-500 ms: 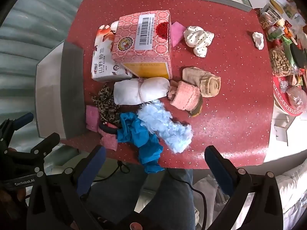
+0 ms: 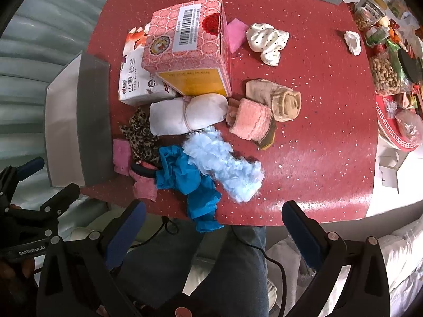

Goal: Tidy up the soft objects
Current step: 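Move both grippers over the pile of soft items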

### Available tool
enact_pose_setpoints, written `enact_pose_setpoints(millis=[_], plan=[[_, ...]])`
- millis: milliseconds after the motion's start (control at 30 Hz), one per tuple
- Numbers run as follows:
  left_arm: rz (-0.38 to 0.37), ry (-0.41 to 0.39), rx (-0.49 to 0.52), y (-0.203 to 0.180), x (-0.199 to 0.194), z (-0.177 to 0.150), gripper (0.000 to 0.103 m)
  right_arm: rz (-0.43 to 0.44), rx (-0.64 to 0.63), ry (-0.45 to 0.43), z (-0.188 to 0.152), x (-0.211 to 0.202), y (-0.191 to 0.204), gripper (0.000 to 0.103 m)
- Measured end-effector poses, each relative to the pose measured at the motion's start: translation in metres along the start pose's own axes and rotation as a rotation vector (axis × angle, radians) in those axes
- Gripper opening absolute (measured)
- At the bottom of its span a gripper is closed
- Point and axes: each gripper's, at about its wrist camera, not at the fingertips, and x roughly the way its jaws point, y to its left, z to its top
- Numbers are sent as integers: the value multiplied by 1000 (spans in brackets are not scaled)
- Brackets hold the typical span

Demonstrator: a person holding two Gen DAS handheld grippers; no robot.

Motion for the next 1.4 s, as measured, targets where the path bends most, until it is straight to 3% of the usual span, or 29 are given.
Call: enact_pose_setpoints(millis=[567, 933, 1133, 1400], plan=[[66, -9, -23, -10, 18, -8, 103, -55, 11, 8, -4, 15, -19, 103], [10, 56, -36, -34, 37, -1, 103, -80, 32, 21, -2, 34, -55, 103], [-12, 78, -59, -53, 50, 19, 103, -90, 43, -19, 11, 40, -75, 103], [-129, 40, -155, -64, 53, 44, 103, -82, 90, -42, 37, 41, -99, 103]])
